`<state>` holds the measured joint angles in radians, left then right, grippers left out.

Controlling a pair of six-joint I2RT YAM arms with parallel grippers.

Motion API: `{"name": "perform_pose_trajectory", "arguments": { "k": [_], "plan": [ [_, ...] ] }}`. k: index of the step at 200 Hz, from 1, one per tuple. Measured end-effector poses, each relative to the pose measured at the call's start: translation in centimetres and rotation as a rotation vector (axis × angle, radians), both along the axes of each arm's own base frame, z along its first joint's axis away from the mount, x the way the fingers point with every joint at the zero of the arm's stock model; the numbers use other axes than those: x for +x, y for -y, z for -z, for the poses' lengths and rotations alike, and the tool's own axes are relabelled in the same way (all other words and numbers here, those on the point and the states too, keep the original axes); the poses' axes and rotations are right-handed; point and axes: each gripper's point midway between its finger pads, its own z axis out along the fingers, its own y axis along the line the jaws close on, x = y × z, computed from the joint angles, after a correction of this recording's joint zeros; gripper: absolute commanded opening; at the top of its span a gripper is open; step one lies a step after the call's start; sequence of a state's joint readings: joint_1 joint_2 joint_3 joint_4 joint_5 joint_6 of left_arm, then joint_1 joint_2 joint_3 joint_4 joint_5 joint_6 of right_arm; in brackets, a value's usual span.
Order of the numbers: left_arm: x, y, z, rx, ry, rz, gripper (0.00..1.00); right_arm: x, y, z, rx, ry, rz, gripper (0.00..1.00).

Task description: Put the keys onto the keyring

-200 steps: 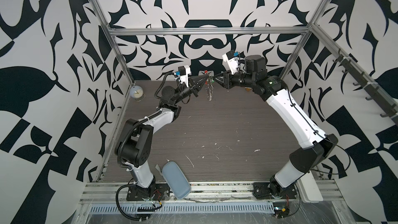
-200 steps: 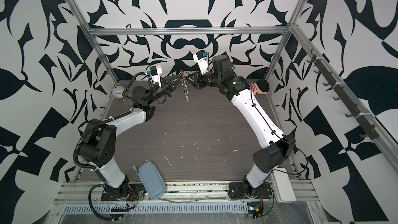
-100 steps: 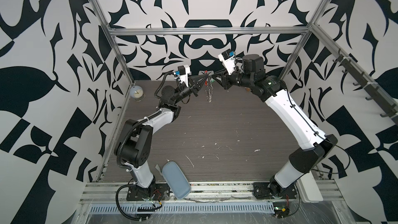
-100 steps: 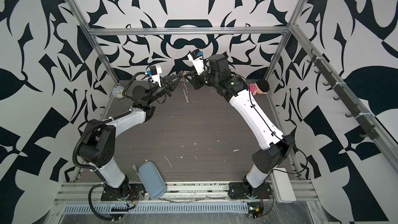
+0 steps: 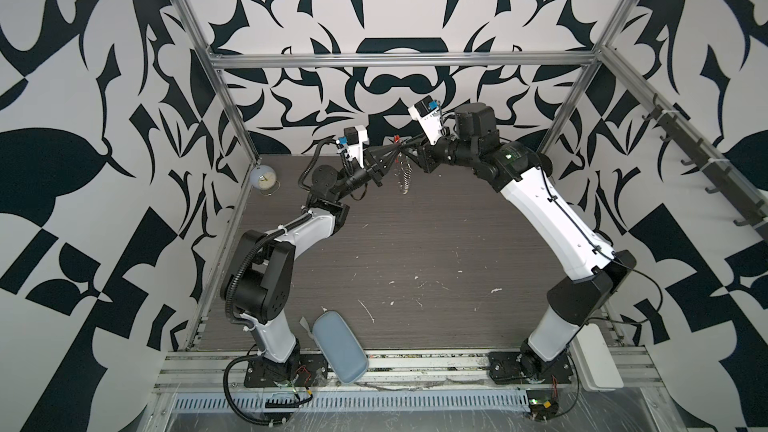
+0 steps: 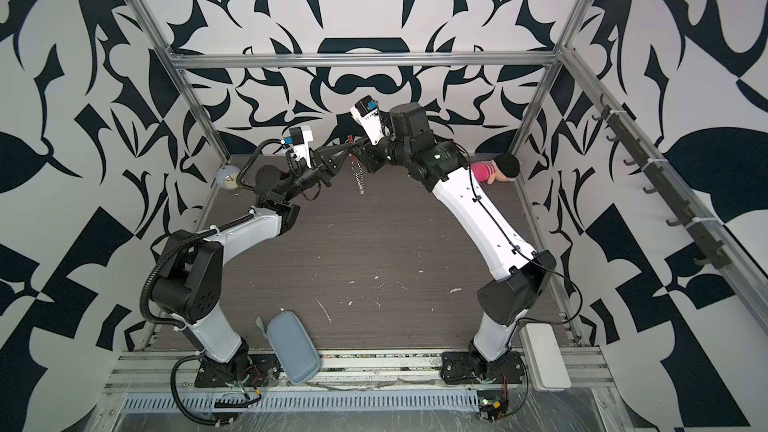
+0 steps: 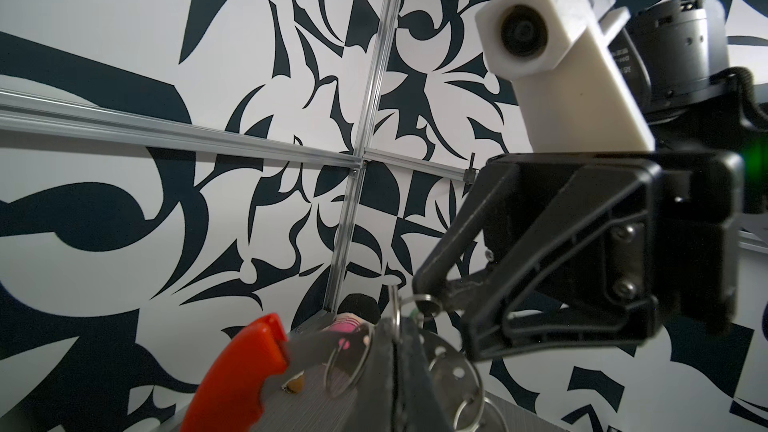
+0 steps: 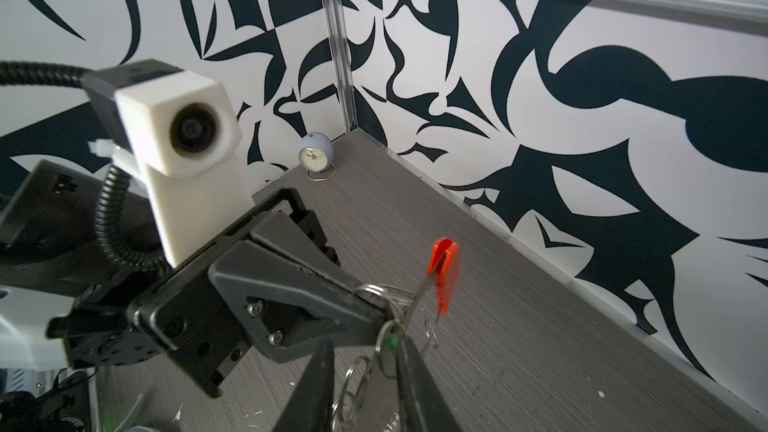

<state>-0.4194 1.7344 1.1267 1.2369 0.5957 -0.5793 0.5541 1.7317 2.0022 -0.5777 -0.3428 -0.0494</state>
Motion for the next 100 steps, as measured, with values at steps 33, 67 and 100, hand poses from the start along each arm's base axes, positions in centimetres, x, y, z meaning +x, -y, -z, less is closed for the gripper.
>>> {"name": "perform_pose_trajectory", "arguments": {
  "k": [33,67,100],
  "plan": [
    [0.09,0.0,0.12,0.003,-0.006,-0.001,0.0,0.37,0.03,0.35,-0.018,0.008,0.008,0.05],
    [0.19,0.01,0.25,0.005,-0.013,-0.002,0.0,0.47,0.13,0.4,-0.029,0.019,0.009,0.0],
    [0.13,0.1,0.38,0.01,-0.018,0.005,0.0,0.32,0.27,0.68,-0.039,0.026,0.008,0.0]
  ]
}}
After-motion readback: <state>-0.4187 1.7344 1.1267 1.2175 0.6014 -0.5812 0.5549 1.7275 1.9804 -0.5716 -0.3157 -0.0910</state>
